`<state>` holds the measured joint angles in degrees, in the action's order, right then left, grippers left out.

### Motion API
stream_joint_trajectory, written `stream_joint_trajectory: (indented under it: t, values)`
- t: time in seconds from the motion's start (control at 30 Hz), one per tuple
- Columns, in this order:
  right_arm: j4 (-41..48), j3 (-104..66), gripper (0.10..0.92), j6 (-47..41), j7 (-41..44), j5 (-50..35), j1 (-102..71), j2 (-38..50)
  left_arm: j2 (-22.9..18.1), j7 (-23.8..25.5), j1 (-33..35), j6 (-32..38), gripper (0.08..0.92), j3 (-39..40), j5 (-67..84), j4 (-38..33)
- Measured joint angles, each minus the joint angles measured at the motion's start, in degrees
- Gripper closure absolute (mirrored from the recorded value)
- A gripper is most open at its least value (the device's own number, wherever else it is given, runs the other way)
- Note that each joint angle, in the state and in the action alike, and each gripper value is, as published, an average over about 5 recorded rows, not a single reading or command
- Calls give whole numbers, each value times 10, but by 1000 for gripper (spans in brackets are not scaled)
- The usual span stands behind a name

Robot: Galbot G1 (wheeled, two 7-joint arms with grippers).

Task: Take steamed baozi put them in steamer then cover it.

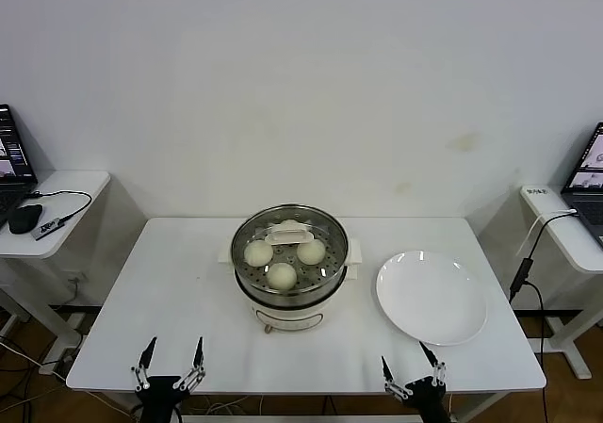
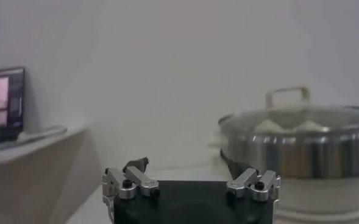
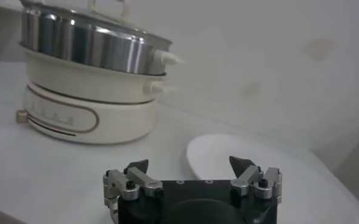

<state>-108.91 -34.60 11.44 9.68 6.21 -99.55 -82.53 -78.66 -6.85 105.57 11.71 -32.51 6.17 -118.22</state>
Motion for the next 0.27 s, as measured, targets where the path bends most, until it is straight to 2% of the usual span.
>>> stream_joint_trajectory:
  t: [0.27]
  values:
    - [-9, 2, 203, 0, 2, -9, -9, 6, -9, 16, 17, 19, 177, -3, -6, 15]
